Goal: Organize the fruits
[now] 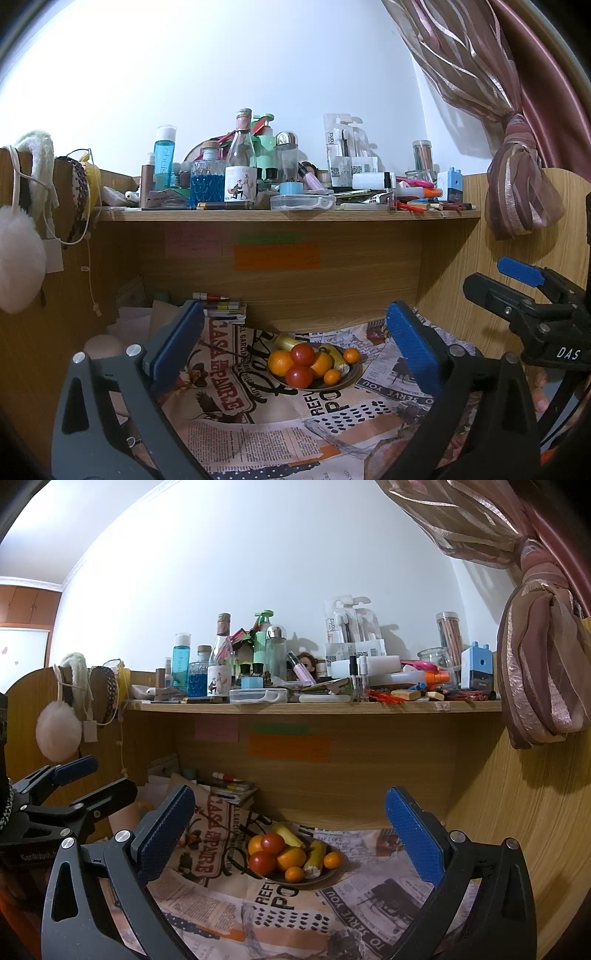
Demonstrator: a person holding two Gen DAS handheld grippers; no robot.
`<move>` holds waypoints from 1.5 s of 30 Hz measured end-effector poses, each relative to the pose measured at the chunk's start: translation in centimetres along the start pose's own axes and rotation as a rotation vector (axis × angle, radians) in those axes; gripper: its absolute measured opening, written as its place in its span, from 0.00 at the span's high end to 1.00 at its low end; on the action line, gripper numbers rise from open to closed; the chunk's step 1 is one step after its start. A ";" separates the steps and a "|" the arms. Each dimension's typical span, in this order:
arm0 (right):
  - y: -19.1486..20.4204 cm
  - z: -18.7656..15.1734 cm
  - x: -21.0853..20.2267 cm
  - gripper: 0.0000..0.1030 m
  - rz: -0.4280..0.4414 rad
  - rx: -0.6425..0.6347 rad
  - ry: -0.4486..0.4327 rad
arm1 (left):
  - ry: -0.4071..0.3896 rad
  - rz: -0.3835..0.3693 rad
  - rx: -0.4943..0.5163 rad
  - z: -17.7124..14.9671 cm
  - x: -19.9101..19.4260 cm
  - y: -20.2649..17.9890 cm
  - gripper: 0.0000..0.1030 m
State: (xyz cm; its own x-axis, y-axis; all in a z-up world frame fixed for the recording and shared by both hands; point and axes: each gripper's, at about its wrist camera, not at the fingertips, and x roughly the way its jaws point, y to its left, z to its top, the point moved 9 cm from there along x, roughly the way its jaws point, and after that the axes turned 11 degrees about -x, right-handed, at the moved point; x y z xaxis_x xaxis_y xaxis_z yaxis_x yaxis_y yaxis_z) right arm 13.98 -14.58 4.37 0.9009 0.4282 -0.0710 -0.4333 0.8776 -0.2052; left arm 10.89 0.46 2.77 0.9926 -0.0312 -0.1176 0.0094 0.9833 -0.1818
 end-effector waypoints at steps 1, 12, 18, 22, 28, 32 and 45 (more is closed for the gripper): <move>0.0 0.0 0.0 0.00 0.000 -0.001 0.000 | 0.000 0.000 0.000 0.0 0.0 0.0 0.02; -0.2 0.2 0.1 0.00 -0.014 -0.003 -0.004 | 0.003 0.000 -0.003 -0.2 0.1 -0.1 0.01; -0.4 0.1 0.0 0.00 -0.020 0.003 -0.003 | 0.001 0.000 -0.003 -0.1 0.1 -0.1 0.01; -0.4 0.1 0.0 0.00 -0.022 0.001 -0.002 | -0.003 -0.003 -0.003 -0.1 0.2 -0.2 0.00; -0.5 0.1 0.0 0.00 -0.027 -0.002 -0.003 | -0.003 -0.001 -0.002 -0.1 0.3 -0.1 0.00; -0.5 0.1 0.0 0.00 -0.025 -0.002 -0.005 | 0.000 -0.004 -0.004 -0.1 0.2 -0.1 0.00; -0.4 0.0 -0.1 0.00 -0.017 -0.002 -0.005 | 0.011 -0.013 0.001 -0.2 0.4 -0.1 0.00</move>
State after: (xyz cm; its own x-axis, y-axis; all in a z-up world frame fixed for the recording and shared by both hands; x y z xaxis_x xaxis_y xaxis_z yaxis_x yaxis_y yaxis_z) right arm 14.09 -14.99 4.50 0.9080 0.4142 -0.0630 -0.4179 0.8843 -0.2082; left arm 11.22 0.27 2.54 0.9910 -0.0457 -0.1260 0.0221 0.9830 -0.1825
